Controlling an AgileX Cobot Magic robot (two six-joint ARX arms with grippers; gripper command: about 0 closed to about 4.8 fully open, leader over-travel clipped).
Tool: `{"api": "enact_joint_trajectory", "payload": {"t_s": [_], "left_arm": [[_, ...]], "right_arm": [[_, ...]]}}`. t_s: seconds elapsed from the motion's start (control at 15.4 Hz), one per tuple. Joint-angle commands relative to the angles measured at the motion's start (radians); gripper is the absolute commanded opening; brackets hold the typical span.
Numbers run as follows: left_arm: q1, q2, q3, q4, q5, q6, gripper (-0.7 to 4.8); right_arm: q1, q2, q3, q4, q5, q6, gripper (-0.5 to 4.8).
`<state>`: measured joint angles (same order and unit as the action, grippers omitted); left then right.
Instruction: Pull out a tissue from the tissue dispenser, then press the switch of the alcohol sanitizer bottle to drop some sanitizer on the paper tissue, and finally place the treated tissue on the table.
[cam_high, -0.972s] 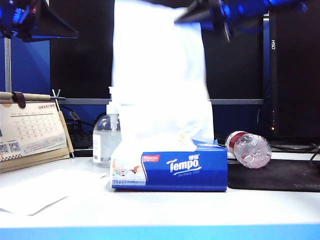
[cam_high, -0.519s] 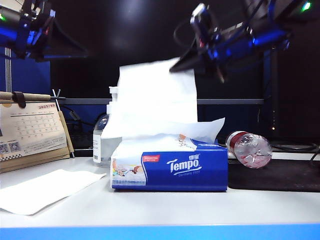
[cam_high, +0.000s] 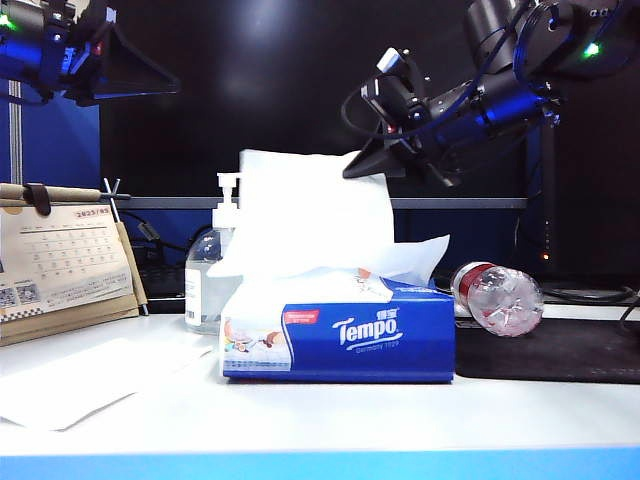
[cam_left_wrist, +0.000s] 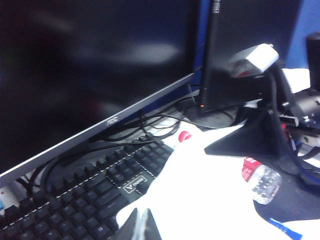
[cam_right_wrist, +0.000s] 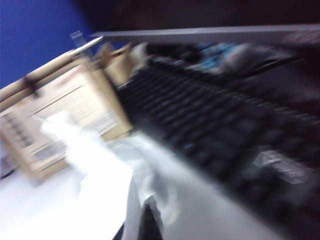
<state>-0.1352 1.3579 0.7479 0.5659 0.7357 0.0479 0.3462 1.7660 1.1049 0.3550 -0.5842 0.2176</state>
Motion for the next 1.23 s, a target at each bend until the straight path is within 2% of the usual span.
{"api": "enact_joint_trajectory", "payload": {"t_s": [0.06,0.32,0.52,0.84,0.97,1.23], "left_arm": [[0.001,-0.003,0.004,0.020,0.001,0.005,0.21],[0.000,0.020,0.005,0.021,0.003,0.004,0.21],[-0.001,0.029,0.006,0.019,0.047,-0.003,0.21],[-0.001,0.029,0.006,0.018,0.096,-0.023,0.21],[-0.001,0.029,0.006,0.019,0.095,-0.022,0.21],[-0.001,0.029,0.006,0.019,0.072,0.031,0.21]], "right_arm": [[0.001,-0.007,0.008,0.029,0.095,0.003,-0.01],[0.001,-0.003,0.008,0.122,0.094,0.092,-0.01],[0.001,0.043,0.011,0.153,0.096,0.106,-0.01],[0.000,0.113,0.141,0.164,0.122,0.127,-0.01],[0.001,0.121,0.212,0.098,0.097,0.202,-0.01],[0.020,0.125,0.231,0.090,0.010,0.291,-0.01]]}}
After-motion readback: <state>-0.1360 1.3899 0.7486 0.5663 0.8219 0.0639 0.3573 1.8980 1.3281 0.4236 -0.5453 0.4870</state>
